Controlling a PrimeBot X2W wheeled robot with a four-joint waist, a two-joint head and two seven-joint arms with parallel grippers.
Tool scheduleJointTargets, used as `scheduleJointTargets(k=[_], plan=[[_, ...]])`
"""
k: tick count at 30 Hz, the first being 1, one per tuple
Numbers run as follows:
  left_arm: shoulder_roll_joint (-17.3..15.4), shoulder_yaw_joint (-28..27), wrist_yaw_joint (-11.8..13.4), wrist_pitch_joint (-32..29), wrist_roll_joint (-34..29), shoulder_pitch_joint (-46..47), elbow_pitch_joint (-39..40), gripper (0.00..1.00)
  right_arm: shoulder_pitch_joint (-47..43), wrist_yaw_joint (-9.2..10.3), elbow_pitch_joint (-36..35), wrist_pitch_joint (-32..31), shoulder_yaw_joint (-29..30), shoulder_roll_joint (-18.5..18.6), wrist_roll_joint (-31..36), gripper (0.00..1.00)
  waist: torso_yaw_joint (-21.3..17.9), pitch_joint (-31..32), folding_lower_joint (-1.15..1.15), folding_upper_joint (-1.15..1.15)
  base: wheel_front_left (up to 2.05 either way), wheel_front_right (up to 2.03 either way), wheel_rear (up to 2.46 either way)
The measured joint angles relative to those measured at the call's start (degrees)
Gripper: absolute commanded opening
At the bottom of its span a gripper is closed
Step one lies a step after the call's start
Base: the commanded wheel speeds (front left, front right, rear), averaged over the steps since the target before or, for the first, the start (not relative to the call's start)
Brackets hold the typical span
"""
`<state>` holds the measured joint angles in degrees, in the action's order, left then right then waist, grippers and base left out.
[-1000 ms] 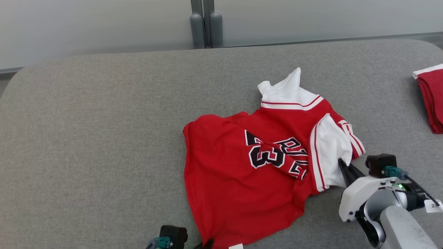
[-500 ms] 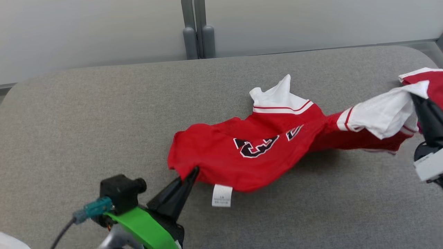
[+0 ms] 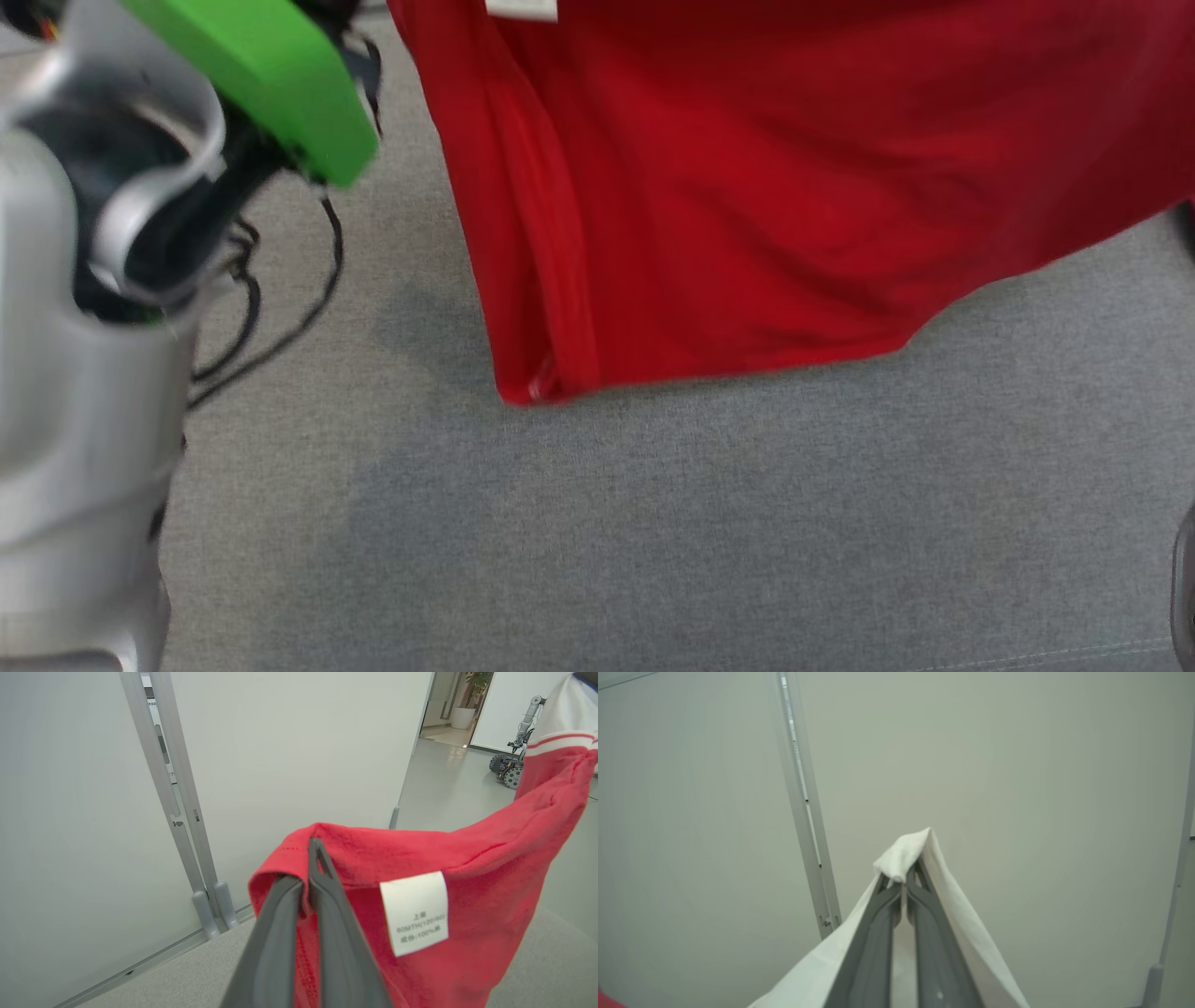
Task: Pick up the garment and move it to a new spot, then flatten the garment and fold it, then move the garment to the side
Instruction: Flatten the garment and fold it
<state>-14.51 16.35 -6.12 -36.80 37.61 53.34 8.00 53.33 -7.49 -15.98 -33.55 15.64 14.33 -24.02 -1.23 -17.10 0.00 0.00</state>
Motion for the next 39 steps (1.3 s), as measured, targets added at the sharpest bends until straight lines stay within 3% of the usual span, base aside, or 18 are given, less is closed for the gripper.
scheduleJointTargets(k=[4, 9, 15, 19, 23, 28, 32, 39], plan=[[0.9, -1.7, 0.0, 4.7, -3.7, 13.5, -13.3, 0.00, 14.5, 0.00, 13.1, 5.3, -1.4, -3.2, 7.7, 0.00, -0.5, -5.5, 0.00, 0.00, 0.00, 0.00, 0.00], [2.6, -3.0, 0.1, 17.3, -8.3, 24.2, -27.5, 0.00, 28.6, 0.00, 27.1, 16.6, 0.0, -7.5, 14.3, 0.00, -1.4, -11.9, 0.01, 0.00, 0.00, 0.00, 0.00], [2.8, -1.2, -0.9, 30.3, -10.3, 29.7, -38.1, 0.00, 35.5, 0.00, 35.5, 27.6, -0.8, -8.4, 13.0, 0.00, -2.8, -17.0, 0.01, 0.00, 0.00, 0.00, 0.00], [0.7, 4.8, -1.2, 34.5, -8.6, 25.4, -40.8, 0.00, 24.6, 0.00, 34.7, 30.4, -4.7, -7.9, 7.0, 0.00, -4.2, -18.0, 0.02, 0.00, 0.00, 0.00, 0.00], [-4.3, 13.7, -1.4, 38.5, -4.5, 13.2, -39.9, 0.00, 3.7, 0.01, 29.3, 32.9, -7.2, -7.2, -0.4, 0.00, -4.9, -16.7, 0.01, 0.00, 0.00, 0.00, 0.00], [-10.0, 18.4, -1.4, 42.0, 1.8, -3.4, -37.1, 0.00, -22.2, 0.00, 21.6, 35.2, -9.3, -7.4, -5.2, 0.00, -5.2, -13.3, 0.00, 0.00, 0.00, 0.00, 0.00], [-11.2, 20.0, -1.4, 44.5, 4.2, -15.4, -34.1, 0.00, -37.3, -0.03, 17.7, 36.3, -9.9, -8.3, -7.2, 0.00, -4.9, -9.5, -0.01, 0.00, 0.00, 0.00, 0.00], [-9.5, 22.6, 4.1, 47.8, 5.4, -33.4, -28.2, 0.00, -54.4, -0.03, 15.9, 35.8, -10.9, -9.0, -7.4, 0.00, -4.2, -2.4, -0.01, 0.00, 0.00, 0.00, 0.00]])
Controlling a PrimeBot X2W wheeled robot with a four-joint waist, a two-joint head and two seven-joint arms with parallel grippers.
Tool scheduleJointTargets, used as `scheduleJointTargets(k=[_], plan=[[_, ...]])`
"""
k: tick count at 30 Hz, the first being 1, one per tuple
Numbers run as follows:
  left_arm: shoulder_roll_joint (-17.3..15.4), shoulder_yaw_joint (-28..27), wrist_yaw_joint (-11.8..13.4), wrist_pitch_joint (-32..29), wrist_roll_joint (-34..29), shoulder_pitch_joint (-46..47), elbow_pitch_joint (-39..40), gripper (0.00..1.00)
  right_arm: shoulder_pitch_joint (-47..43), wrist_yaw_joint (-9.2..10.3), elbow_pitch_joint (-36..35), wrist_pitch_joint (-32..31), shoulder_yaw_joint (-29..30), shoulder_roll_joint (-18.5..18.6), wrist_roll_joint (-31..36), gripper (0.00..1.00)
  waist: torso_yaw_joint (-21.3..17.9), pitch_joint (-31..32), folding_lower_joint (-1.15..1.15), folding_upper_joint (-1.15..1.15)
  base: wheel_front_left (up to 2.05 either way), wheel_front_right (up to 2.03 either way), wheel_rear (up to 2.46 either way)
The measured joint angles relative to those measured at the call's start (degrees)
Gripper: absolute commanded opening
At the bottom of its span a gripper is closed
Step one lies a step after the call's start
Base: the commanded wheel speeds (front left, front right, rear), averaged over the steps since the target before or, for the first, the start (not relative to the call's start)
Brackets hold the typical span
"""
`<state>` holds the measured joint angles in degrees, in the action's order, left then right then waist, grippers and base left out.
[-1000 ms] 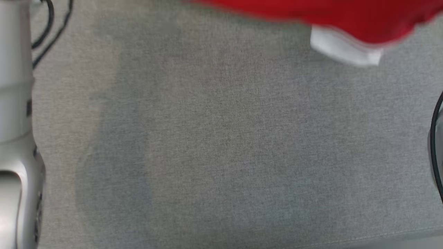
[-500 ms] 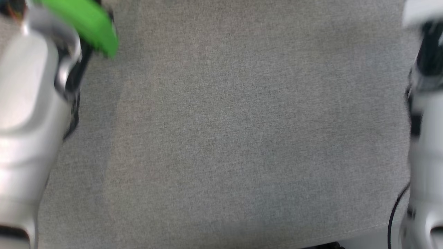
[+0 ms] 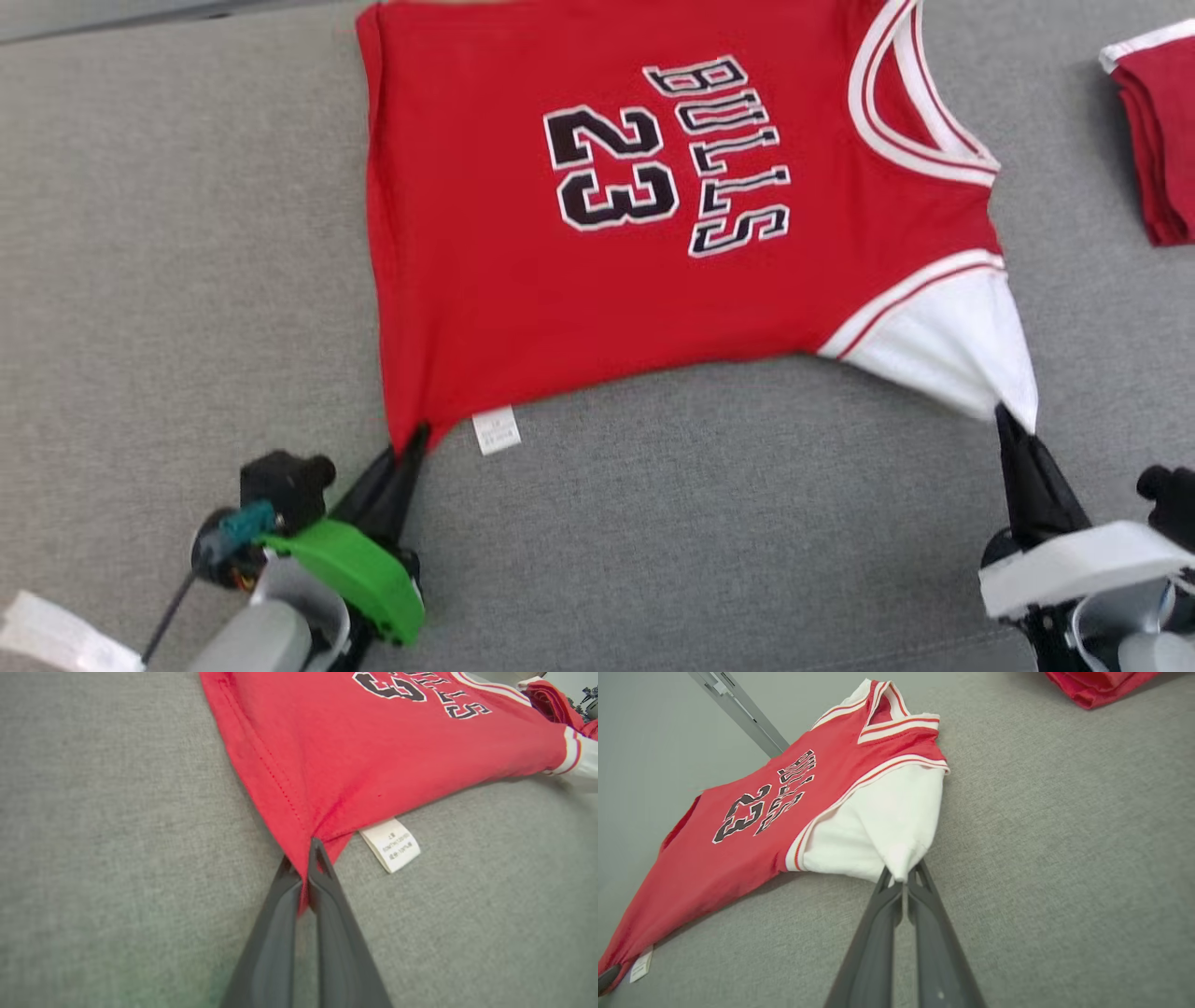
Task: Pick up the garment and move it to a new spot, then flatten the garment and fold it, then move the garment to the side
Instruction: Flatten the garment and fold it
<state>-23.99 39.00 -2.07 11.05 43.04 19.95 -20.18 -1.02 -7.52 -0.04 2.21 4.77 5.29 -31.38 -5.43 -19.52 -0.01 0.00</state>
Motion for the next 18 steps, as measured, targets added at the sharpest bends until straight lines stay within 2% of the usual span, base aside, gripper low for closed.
scheduleJointTargets(k=[5, 10, 14, 18], plan=[[0.5, 1.1, 4.9, 0.1, 2.4, -12.1, 7.6, 0.00, -9.8, 0.00, -1.9, -0.9, 2.2, -0.2, 0.5, 0.00, 0.8, 4.7, 0.00, 0.00, 0.00, 0.00, 0.00], [-1.1, 0.5, 9.3, -2.0, 4.5, -19.2, 19.3, 0.00, -17.8, 0.00, -9.0, -4.7, 6.1, -0.4, -2.5, 0.00, 3.0, 7.2, 0.00, 0.00, 0.00, 0.00, 0.00], [-2.1, 0.1, 10.7, -5.7, 7.3, -20.5, 25.7, 0.00, -19.5, 0.00, -13.3, -10.4, 8.3, 0.0, -4.2, 0.00, 5.2, 7.7, 0.00, 0.00, 0.00, 0.00, 0.00], [-2.3, 0.6, 11.4, -10.8, 7.8, -17.0, 26.9, 0.00, -13.7, 0.03, -13.3, -16.0, 9.5, 1.0, -2.3, 0.00, 6.2, 6.8, 0.00, 0.00, 0.00, 0.00, 0.00]])
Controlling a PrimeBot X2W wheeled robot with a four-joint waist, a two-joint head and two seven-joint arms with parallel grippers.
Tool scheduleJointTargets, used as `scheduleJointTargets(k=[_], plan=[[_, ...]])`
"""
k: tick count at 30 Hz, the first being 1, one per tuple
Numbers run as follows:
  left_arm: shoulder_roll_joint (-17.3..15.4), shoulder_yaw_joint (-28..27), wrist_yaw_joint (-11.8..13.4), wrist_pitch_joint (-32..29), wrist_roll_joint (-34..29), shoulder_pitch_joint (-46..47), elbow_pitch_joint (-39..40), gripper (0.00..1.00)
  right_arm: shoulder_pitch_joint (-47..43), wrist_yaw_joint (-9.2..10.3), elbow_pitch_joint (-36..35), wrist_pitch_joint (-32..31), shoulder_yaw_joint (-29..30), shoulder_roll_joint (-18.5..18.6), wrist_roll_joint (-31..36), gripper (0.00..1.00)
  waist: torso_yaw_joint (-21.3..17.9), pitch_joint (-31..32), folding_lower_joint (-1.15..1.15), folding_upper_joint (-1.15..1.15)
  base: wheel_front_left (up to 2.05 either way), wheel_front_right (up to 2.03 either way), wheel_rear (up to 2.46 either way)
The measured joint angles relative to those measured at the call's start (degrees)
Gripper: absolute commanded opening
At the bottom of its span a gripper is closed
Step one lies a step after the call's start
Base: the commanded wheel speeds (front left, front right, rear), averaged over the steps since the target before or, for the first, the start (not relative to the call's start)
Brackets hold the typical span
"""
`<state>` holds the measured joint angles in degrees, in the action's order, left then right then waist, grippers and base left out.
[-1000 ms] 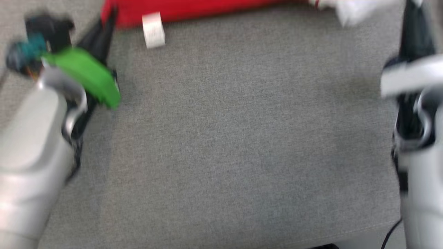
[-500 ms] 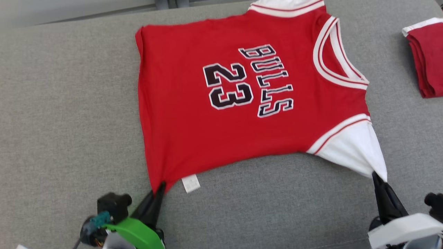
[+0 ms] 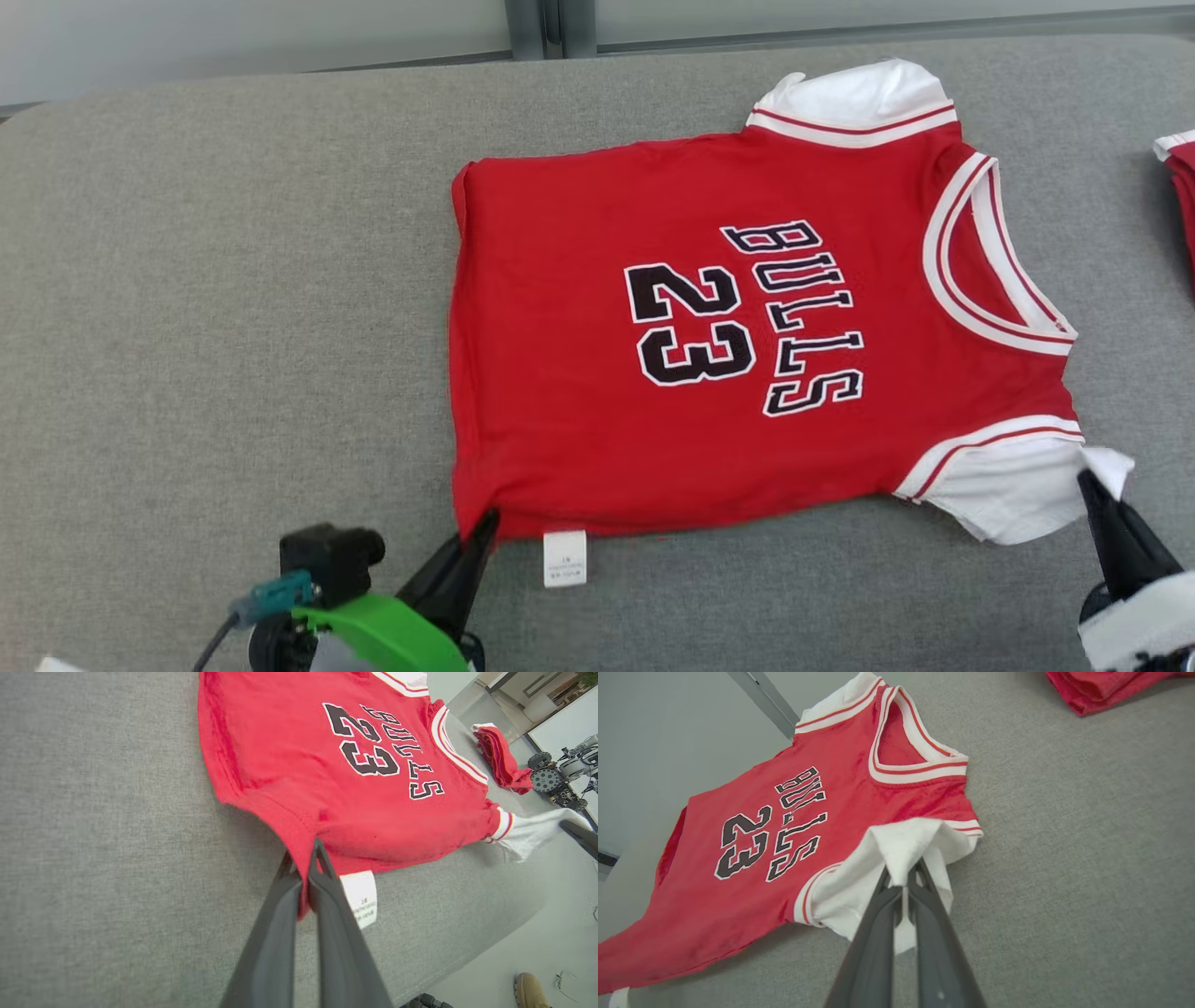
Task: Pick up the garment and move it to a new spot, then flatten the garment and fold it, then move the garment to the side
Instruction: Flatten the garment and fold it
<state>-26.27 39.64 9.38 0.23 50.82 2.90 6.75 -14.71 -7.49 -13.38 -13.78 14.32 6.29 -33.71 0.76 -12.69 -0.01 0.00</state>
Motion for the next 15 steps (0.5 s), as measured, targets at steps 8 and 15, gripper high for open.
scheduleJointTargets(k=[8, 15], plan=[[1.1, -0.8, -0.8, -8.5, 1.3, 13.1, -2.0, 0.00, 16.9, 0.00, 0.2, -10.9, 0.7, 4.5, 5.0, 0.00, 0.1, -3.4, 0.00, 0.00, 0.00, 0.00, 0.00], [3.0, -2.2, -1.6, -12.4, 2.4, 22.8, -8.4, 0.00, 27.3, -0.01, 3.9, -17.6, 0.9, 7.6, 8.5, 0.00, 0.2, -6.4, 0.00, 0.00, 0.00, 0.00, 0.00]])
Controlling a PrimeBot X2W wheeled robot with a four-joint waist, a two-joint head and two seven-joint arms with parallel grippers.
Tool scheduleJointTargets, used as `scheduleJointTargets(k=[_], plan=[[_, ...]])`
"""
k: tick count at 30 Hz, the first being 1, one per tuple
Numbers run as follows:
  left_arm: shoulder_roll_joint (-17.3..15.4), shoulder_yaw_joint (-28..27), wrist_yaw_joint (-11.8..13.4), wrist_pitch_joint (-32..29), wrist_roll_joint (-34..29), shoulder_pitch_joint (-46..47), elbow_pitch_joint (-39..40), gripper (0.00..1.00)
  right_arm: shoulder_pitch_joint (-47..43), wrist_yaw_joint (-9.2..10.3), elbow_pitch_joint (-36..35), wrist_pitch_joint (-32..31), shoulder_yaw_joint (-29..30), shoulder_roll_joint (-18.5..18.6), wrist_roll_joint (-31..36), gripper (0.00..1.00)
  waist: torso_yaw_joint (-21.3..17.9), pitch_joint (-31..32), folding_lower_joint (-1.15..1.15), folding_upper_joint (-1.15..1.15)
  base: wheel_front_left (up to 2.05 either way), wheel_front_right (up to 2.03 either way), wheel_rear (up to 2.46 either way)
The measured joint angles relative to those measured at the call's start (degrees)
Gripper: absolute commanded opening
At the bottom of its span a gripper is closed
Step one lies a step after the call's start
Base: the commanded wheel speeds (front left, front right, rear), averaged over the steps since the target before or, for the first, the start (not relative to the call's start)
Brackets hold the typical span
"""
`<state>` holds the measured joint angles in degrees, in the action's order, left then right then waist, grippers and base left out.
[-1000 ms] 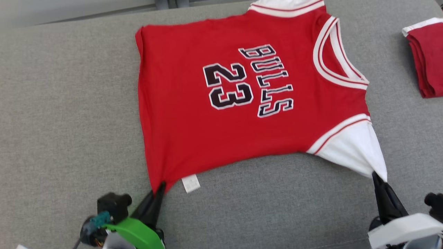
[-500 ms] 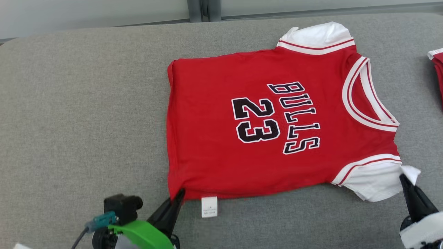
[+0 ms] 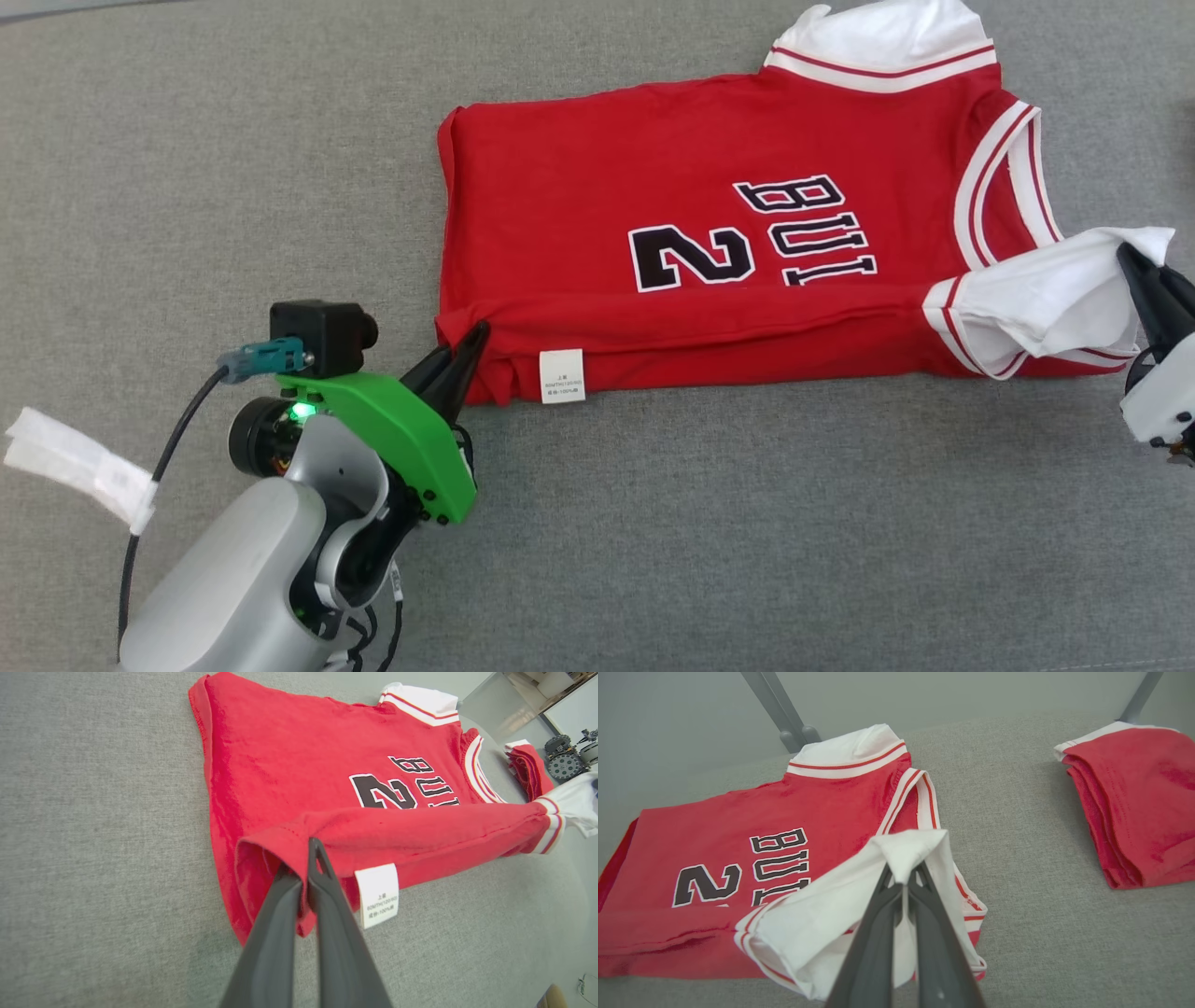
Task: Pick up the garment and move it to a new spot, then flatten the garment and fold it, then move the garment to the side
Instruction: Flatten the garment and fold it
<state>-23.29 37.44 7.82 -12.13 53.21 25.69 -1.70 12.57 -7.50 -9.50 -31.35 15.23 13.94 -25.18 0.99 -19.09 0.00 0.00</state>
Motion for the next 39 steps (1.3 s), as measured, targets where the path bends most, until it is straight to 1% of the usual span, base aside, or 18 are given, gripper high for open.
scheduleJointTargets(k=[2, 3, 4, 5, 9, 12, 13, 16, 19, 21, 25, 31, 37, 38, 39], plan=[[0.9, 0.5, -0.4, -1.0, 0.0, 1.8, -2.5, 0.00, 2.0, 0.01, 2.0, -0.8, 0.0, 0.0, 0.9, 0.00, 0.1, -0.7, 0.00, 0.00, 0.00, 0.00, 0.00], [1.3, 0.7, -0.5, -1.3, 0.0, 2.7, -4.0, 0.05, 3.0, 0.01, 3.0, -0.8, -0.3, 0.0, 1.4, 0.02, 0.2, -1.1, 0.00, 0.00, 0.00, 0.00, 0.00], [1.6, 0.9, -0.5, -1.3, -0.4, 3.5, -5.5, 0.38, 4.1, 0.01, 4.1, -0.6, -0.9, 0.0, 1.9, 0.38, 0.2, -1.4, 0.00, 0.00, 0.00, 0.00, 0.00], [1.9, 0.9, -0.5, -1.3, -0.5, 4.0, -6.6, 1.00, 4.9, 0.01, 4.8, -0.1, -1.6, 0.0, 2.4, 1.00, 0.2, -1.6, 0.00, 0.00, 0.00, 0.00, 0.00], [2.4, 1.7, -0.6, -0.5, -1.4, 4.7, -9.1, 1.00, 6.6, -0.03, 6.9, 4.0, -3.1, 0.6, 4.6, 1.00, -0.1, -2.0, 0.00, 0.00, 0.00, 0.00, 0.00], [1.9, 0.0, -0.6, 2.3, -1.1, 3.1, -7.3, 1.00, 5.5, -0.02, 6.0, 6.8, -3.6, 2.2, 5.0, 1.00, -0.3, -1.4, 0.00, 0.00, 0.00, 0.00, 0.00], [1.5, -1.1, -0.2, 3.8, -0.4, 1.6, -5.9, 1.00, 4.3, -0.02, 5.3, 7.4, -3.6, 2.6, 5.0, 1.00, -0.5, -1.2, 0.00, 0.00, 0.00, 0.00, 0.00], [-0.7, -2.4, 0.6, 5.6, 0.3, -3.2, -2.0, 1.00, -0.6, -0.02, 4.0, 7.7, -3.1, 4.0, 4.9, 1.00, -1.0, -0.8, 0.00, 0.00, 0.00, 0.00, 0.00], [-1.9, -1.2, 0.8, 4.4, 0.8, -7.2, 0.0, 1.00, -4.3, -0.02, 4.1, 7.2, -2.8, 5.1, 5.2, 1.00, -1.3, -1.3, 0.00, 0.00, 0.00, 0.00, 0.00], [-2.3, -0.5, 0.8, 4.1, 0.6, -8.0, -0.3, 1.00, -4.9, -0.02, 5.0, 7.4, -2.7, 5.5, 6.4, 1.00, -1.5, -2.2, 0.00, 0.00, 0.00, 0.00, 0.00], [-0.8, -0.9, 0.7, 4.4, 1.4, -6.8, -2.1, 1.00, -3.9, -0.02, 7.4, 8.1, -2.7, 4.6, 7.5, 1.00, -1.4, -4.1, 0.00, 0.00, 0.00, 0.00, 0.00], [1.1, -0.9, -0.5, 5.2, 1.2, -3.6, -6.0, 1.00, -1.6, -0.02, 10.3, 8.6, -3.7, 3.8, 8.2, 1.00, -0.9, -5.9, 0.00, 0.00, 0.00, 0.00, 0.00], [1.5, -0.7, -1.4, 5.3, 1.5, -2.8, -7.4, 1.00, -1.4, -0.02, 12.7, 8.2, -3.5, 3.6, 8.2, 1.00, -1.0, -5.4, 0.00, 0.00, 0.00, 0.00, 0.00], [1.5, -0.7, -1.7, 4.8, 1.9, -2.8, -7.4, 0.96, -1.4, -0.02, 12.9, 8.0, -3.5, 3.6, 8.2, 1.00, -1.0, -5.4, 0.00, 0.00, 0.00, 0.00, 0.00], [1.5, -0.7, -1.8, 4.6, 2.3, -2.7, -7.5, 0.73, -1.4, -0.02, 13.2, 7.6, -3.4, 3.6, 8.2, 1.00, -1.0, -5.5, 0.00, 0.00, 0.00, 0.00, 0.00]])
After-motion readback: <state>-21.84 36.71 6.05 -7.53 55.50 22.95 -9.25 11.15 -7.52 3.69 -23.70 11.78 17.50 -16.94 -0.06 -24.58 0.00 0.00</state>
